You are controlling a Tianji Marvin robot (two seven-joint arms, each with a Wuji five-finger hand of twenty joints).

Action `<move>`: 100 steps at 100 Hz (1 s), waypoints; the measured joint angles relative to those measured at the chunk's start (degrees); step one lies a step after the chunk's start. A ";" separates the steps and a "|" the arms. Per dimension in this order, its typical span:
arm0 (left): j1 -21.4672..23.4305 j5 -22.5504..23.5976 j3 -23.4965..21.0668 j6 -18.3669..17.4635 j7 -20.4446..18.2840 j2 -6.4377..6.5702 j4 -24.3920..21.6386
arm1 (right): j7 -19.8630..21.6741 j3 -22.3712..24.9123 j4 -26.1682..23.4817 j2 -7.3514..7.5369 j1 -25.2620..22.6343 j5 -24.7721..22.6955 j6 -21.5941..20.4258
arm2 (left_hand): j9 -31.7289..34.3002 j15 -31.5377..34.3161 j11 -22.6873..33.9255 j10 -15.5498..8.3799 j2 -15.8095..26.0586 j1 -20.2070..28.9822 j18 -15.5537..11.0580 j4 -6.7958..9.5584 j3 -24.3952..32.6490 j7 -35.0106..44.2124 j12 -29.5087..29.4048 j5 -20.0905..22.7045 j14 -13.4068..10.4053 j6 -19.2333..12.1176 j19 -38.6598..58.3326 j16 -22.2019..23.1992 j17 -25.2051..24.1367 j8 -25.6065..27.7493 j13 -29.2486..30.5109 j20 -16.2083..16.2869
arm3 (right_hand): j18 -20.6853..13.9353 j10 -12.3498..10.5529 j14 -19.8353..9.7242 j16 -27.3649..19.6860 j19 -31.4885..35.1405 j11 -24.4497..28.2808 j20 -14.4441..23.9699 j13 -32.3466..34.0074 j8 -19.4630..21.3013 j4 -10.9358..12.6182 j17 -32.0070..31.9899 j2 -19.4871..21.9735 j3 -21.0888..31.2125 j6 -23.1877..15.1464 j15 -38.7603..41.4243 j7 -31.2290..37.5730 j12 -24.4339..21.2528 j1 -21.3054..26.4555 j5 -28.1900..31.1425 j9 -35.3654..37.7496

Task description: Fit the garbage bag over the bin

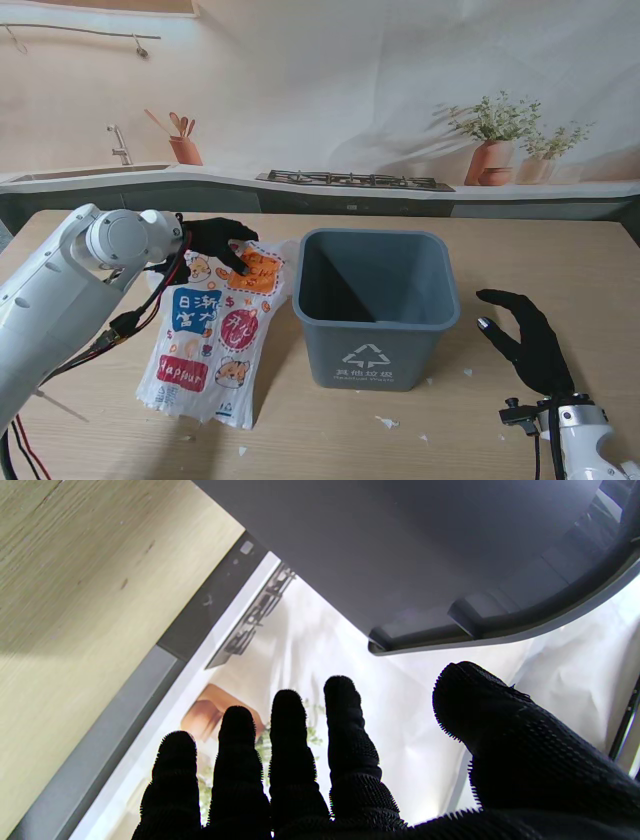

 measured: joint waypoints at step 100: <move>15.27 19.83 -24.02 -9.81 22.61 -0.75 -30.62 | -0.01 -0.07 -0.03 -0.03 -0.02 0.15 0.58 | 15.93 20.69 3.41 3.76 5.88 4.74 5.09 -5.60 2.20 16.56 22.57 1.48 10.08 5.49 43.49 13.48 5.04 15.07 17.86 3.45 | 0.00 0.00 0.00 0.00 0.00 0.00 0.05 0.00 0.00 0.00 0.00 0.00 0.00 0.00 0.00 0.00 0.00 0.00 0.00 0.00</move>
